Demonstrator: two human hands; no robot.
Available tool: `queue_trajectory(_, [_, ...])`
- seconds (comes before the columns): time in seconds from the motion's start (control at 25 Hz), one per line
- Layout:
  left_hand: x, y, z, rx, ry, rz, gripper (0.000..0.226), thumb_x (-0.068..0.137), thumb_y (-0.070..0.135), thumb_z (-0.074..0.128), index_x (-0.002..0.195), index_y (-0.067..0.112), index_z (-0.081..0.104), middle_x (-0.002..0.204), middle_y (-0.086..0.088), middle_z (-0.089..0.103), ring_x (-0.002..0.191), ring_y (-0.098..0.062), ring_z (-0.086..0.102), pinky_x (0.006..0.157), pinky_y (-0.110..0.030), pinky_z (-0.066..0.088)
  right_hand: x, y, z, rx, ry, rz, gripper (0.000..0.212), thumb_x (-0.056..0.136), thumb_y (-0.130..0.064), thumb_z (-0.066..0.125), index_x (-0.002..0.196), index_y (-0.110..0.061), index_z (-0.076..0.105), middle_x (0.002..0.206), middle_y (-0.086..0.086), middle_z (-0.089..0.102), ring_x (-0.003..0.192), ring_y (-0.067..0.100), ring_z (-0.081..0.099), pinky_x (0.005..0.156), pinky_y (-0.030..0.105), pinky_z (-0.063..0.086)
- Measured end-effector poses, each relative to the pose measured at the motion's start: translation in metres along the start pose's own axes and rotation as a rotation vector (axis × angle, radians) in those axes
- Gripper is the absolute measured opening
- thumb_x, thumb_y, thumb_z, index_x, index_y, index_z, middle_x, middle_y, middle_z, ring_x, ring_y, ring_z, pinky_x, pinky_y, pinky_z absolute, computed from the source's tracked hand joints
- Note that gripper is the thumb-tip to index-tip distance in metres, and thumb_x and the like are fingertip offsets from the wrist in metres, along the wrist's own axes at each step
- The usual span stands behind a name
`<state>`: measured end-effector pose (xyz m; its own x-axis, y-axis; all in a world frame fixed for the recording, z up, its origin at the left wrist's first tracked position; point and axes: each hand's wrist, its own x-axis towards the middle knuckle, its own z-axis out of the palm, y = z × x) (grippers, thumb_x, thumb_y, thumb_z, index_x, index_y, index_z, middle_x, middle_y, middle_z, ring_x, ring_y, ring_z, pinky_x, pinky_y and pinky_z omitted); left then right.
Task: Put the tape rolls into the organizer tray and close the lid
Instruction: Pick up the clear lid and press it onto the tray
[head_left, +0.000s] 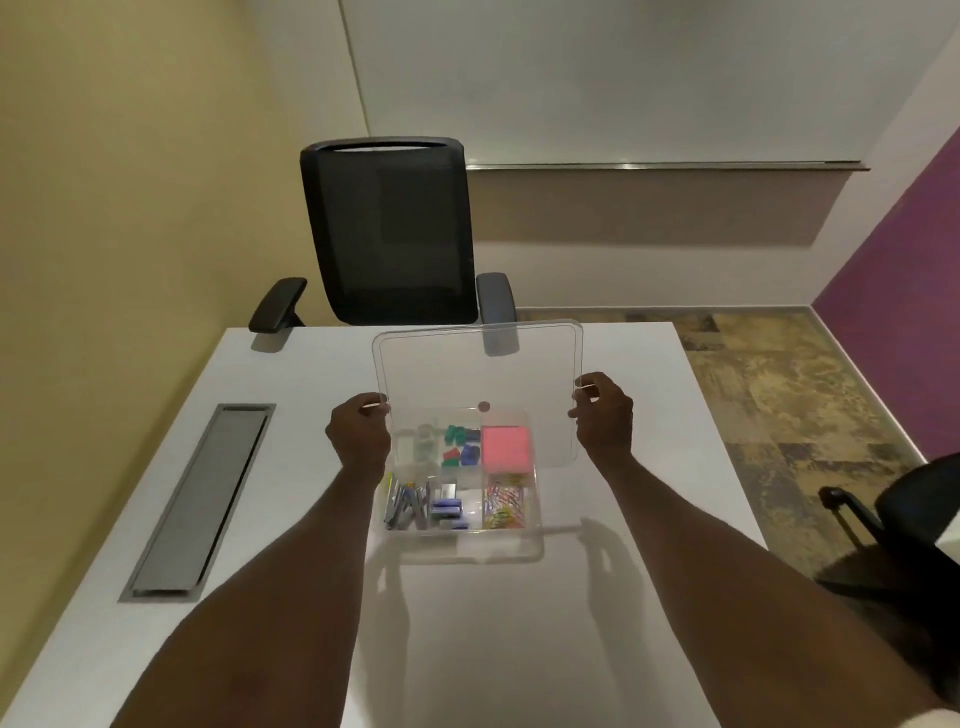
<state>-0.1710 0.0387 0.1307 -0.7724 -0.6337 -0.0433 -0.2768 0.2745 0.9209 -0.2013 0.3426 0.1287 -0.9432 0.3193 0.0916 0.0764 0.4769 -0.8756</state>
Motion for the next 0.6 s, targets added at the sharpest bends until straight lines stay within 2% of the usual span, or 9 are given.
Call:
queue_trajectory(0.08, [0.011,-0.004,-0.016,-0.028,-0.031,-0.019,0.023,0.089,-0.006,0.063,0.102,0.002,0.079,0.096,-0.016,0.08,0.088,-0.03,0.076,0.094,-0.042,0.061,0.002,-0.01,0.004,0.084,-0.061,0.002,0.013,0.098,0.001,0.057,0.107,0.003,0.067,0.096,0.022,0.073,0.074,0.034,0.076,0.073,0.044,0.065])
queue_trajectory(0.2, [0.03,-0.01,-0.035,-0.108,-0.085,-0.053,0.019,0.091,-0.003,0.066,0.105,0.0,0.078,0.099,-0.019,0.078,0.081,-0.026,0.072,0.089,-0.039,0.061,0.002,-0.02,0.011,0.177,-0.128,0.01,0.019,0.097,0.008,0.054,0.11,0.011,0.068,0.099,0.029,0.072,0.082,0.041,0.075,0.082,0.05,0.063])
queue_trajectory(0.28, [0.039,-0.013,-0.045,-0.18,-0.139,-0.099,0.019,0.092,-0.001,0.069,0.109,-0.002,0.076,0.103,-0.021,0.077,0.083,-0.027,0.07,0.088,-0.04,0.059,0.0,-0.022,0.014,0.236,-0.16,0.063,0.023,0.098,0.011,0.049,0.111,0.013,0.068,0.103,0.032,0.071,0.088,0.045,0.074,0.088,0.054,0.061])
queue_trajectory(0.36, [0.045,-0.017,-0.051,-0.273,-0.203,-0.162,0.022,0.094,-0.001,0.068,0.114,-0.008,0.073,0.108,-0.025,0.074,0.09,-0.03,0.07,0.095,-0.042,0.059,-0.001,-0.022,0.018,0.32,-0.184,0.15,0.024,0.098,0.011,0.047,0.109,0.015,0.067,0.106,0.033,0.07,0.092,0.047,0.073,0.092,0.057,0.059])
queue_trajectory(0.44, [0.052,-0.02,-0.056,-0.366,-0.244,-0.252,0.023,0.095,-0.002,0.064,0.115,-0.013,0.069,0.111,-0.028,0.072,0.094,-0.032,0.07,0.1,-0.043,0.058,-0.003,-0.019,0.019,0.394,-0.199,0.229,0.023,0.099,0.007,0.047,0.109,0.016,0.066,0.107,0.034,0.07,0.094,0.048,0.072,0.094,0.057,0.058])
queue_trajectory(0.6, [0.061,-0.033,-0.069,-0.487,-0.321,-0.391,0.02,0.095,0.007,0.068,0.107,-0.009,0.071,0.102,-0.025,0.072,0.086,-0.028,0.071,0.096,-0.039,0.058,-0.009,-0.014,0.022,0.47,-0.199,0.307,0.026,0.1,-0.011,0.062,0.108,0.013,0.068,0.104,0.031,0.073,0.095,0.046,0.073,0.091,0.053,0.059])
